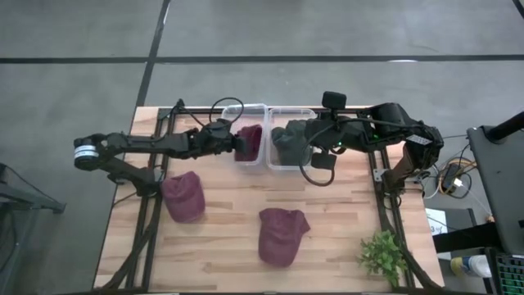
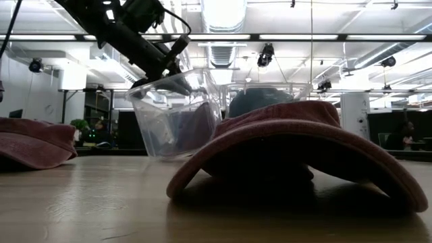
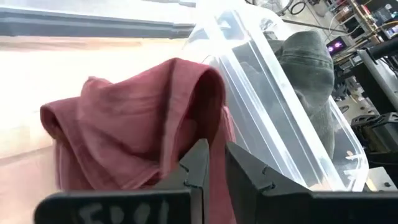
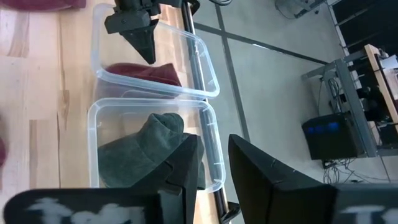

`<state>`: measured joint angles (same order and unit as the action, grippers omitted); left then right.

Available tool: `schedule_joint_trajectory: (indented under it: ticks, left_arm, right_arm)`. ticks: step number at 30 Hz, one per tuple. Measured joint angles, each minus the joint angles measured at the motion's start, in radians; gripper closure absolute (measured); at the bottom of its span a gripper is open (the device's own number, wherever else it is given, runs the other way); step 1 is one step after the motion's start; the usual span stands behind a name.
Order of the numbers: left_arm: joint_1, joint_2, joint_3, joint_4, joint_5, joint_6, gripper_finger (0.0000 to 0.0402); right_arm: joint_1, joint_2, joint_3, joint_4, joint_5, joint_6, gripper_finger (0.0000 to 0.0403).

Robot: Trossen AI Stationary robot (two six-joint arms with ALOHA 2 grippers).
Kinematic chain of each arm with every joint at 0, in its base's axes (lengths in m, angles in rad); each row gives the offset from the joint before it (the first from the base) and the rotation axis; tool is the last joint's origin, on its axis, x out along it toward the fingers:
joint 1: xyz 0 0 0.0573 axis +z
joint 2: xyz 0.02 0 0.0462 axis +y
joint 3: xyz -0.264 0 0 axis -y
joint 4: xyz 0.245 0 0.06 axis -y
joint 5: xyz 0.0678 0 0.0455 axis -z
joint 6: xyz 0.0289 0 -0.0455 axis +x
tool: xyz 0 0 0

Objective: Pick & Place hat
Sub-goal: Put the left red cap into the left transparent bin

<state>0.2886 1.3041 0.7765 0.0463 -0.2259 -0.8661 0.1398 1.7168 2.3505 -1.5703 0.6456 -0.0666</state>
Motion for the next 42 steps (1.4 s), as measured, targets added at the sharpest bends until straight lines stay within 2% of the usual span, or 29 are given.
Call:
schedule_joint_trajectory:
  ticks: [9, 18, 22, 26, 31, 37, 42]
  left_arm:
    - [0.000, -0.055, 0.005, 0.056, 0.023, 0.058, 0.0358]
    - [-0.012, -0.263, 0.072, 0.054, 0.027, 0.134, 0.0358]
    - [-0.038, -0.377, 0.092, 0.006, 0.061, 0.151, 0.0358]
    - [-0.081, -0.487, 0.098, -0.120, 0.112, 0.192, 0.0358]
    - [-0.166, -0.578, 0.097, -0.293, 0.113, 0.184, 0.0358]
    - [-0.290, -0.585, 0.096, -0.460, 0.114, 0.174, 0.0358]
    - [-0.392, -0.558, 0.115, -0.653, 0.115, 0.068, 0.0358]
  right_arm:
    - [0.000, 0.000, 0.000, 0.000, 0.000, -0.002, 0.0315]
    - [0.000, 0.000, 0.000, 0.001, 0.000, -0.003, 0.0323]
    - [0.000, 0.000, 0.000, 0.001, 0.000, -0.002, 0.0319]
    - [0.000, 0.000, 0.000, 0.001, 0.000, -0.003, 0.0316]
    - [0.000, 0.000, 0.000, 0.001, 0.001, -0.009, 0.0323]
    - [0.000, 0.000, 0.000, 0.001, 0.001, -0.015, 0.0328]
    - [0.000, 0.000, 0.000, 0.001, 0.001, -0.015, 0.0323]
